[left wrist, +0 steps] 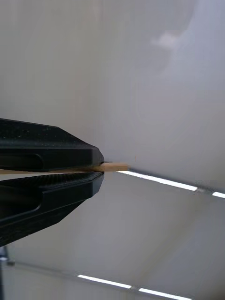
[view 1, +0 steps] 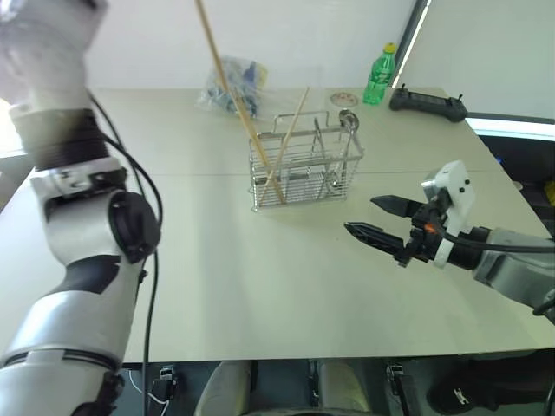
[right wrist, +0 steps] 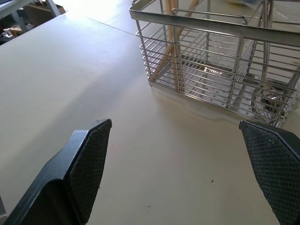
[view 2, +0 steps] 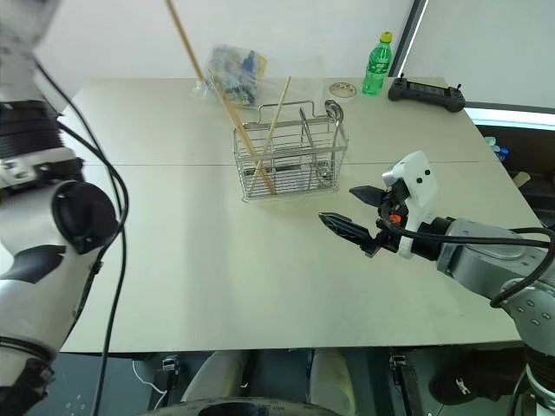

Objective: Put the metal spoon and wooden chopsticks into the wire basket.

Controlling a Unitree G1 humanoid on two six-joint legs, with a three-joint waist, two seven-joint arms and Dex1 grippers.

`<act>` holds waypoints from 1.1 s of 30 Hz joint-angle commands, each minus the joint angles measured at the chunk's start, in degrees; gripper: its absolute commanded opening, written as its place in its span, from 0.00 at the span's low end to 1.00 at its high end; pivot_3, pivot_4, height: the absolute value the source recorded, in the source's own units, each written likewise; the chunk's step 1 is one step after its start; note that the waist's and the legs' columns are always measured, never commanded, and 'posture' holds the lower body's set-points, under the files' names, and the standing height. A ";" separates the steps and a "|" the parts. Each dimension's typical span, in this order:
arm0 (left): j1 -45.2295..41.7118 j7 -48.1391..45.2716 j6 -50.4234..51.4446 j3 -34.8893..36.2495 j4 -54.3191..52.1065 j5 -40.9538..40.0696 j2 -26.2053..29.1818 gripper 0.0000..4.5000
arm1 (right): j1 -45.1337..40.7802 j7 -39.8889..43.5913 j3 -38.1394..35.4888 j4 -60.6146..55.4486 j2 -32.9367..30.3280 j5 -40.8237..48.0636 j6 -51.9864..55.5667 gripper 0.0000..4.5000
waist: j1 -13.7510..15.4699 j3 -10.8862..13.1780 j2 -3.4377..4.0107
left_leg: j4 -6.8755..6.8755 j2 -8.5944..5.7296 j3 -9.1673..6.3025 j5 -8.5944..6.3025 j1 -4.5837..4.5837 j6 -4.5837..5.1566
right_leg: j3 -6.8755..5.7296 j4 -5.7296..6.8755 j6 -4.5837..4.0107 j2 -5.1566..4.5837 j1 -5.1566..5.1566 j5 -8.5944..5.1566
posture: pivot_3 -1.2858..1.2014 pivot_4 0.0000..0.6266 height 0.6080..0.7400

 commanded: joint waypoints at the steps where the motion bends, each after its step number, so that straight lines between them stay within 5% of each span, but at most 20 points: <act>1: 1.38 -3.16 -3.81 -5.18 -0.94 2.82 -2.47 0.01 | 0.32 -1.40 -2.44 -2.72 0.76 0.72 -1.21 1.00 | -0.12 0.00 0.00 | -0.02 0.01 0.01 0.00 0.00 0.01 | 0.00 0.00 0.00 0.00 -0.03 0.00 | 0.52 0.24 0.80; 13: 10.84 -5.01 -8.94 -11.22 -1.51 7.59 -8.63 0.01 | 3.56 -5.44 -5.76 -5.79 1.61 2.78 -1.96 1.00 | 0.12 0.02 0.03 | -0.03 0.02 0.03 -0.02 -0.03 0.04 | 0.02 -0.01 -0.01 0.01 -0.06 0.00 | 0.52 0.24 0.80; 17: 13.23 -3.17 -6.62 -9.92 -3.16 5.93 -10.69 0.33 | 3.34 -5.64 -6.00 -5.42 1.33 3.07 -1.96 1.00 | 0.11 0.02 0.03 | -0.02 0.02 0.01 -0.02 -0.04 0.05 | 0.02 -0.04 -0.01 0.01 -0.04 0.00 | 0.52 0.24 0.80; 22: 13.94 -1.72 -0.48 -8.02 -7.04 2.52 -10.13 0.90 | 2.54 -5.32 -5.73 -4.74 0.96 2.94 -1.82 1.00 | -0.03 0.02 0.03 | -0.04 0.03 0.01 -0.03 -0.04 0.06 | 0.01 -0.02 -0.01 0.03 -0.08 0.00 | 0.52 0.24 0.80; 23: 13.61 -1.74 1.14 -7.52 -7.60 1.66 -9.39 0.99 | 2.30 -5.04 -5.64 -4.41 0.86 2.75 -1.80 1.00 | -0.03 0.02 0.03 | -0.04 0.03 0.01 -0.03 -0.04 0.06 | 0.01 -0.02 -0.01 0.03 -0.08 0.00 | 0.52 0.24 0.80; 28: 10.96 -6.22 8.01 -5.79 -9.71 -2.70 -2.51 0.99 | 0.71 -2.31 -5.37 -2.37 -0.66 0.38 -1.83 1.00 | -0.11 0.02 0.05 | -0.03 0.03 0.02 -0.03 -0.02 0.06 | 0.01 0.01 -0.01 0.05 -0.08 0.00 | 0.52 0.24 0.80; 33: 13.64 -28.15 5.30 -11.11 -12.71 0.35 17.37 0.99 | -2.88 4.32 -7.91 4.14 -5.47 -3.91 -2.75 1.00 | -0.93 0.11 0.22 | -0.12 0.01 0.15 -0.03 -0.02 0.06 | 0.03 0.00 -0.03 0.05 -0.18 -0.01 | 0.52 0.24 0.80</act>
